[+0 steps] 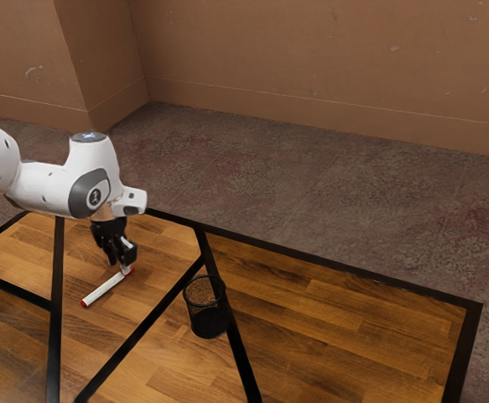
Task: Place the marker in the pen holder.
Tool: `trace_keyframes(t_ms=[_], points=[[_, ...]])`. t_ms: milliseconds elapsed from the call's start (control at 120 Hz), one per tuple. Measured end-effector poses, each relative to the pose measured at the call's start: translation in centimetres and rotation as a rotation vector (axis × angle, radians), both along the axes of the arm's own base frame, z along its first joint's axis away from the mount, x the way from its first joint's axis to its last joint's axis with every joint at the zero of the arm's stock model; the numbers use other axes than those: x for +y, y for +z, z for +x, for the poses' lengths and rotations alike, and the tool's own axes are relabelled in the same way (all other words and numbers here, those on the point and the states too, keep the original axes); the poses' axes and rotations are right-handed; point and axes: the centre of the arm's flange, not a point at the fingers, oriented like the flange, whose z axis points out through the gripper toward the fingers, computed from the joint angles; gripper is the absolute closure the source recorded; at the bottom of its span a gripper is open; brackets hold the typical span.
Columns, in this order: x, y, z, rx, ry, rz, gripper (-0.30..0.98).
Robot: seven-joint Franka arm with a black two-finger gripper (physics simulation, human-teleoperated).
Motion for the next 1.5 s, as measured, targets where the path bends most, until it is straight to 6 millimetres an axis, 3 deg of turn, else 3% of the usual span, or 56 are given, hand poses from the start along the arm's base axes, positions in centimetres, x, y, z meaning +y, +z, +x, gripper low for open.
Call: trace_keyframes(t_ms=[267,633,733,808,858,950,1058,1217,1333,1408,1500], points=[[0.0,-1.8,-0.2,0.021,0.004,0.002,0.47],[0.0,-2.2,-0.2,0.023,0.012,0.007,0.72],[0.1,-1.4,0.0,0.010,0.015,0.015,0.75],[-0.4,1.7,0.1,-0.037,0.011,0.026,0.76],[-2.0,4.7,0.4,-0.079,-0.009,0.026,0.77],[-7.2,10.5,0.8,-0.160,-0.065,0.003,0.78],[-13.4,14.2,0.6,-0.209,-0.123,-0.048,0.79],[-20.3,16.3,-0.2,-0.234,-0.182,-0.118,0.79],[-23.7,16.0,-0.2,-0.262,-0.209,-0.155,0.79],[-24.0,15.7,0.2,-0.288,-0.200,-0.167,0.79],[-22.1,15.2,1.0,-0.312,-0.152,-0.171,0.79]])
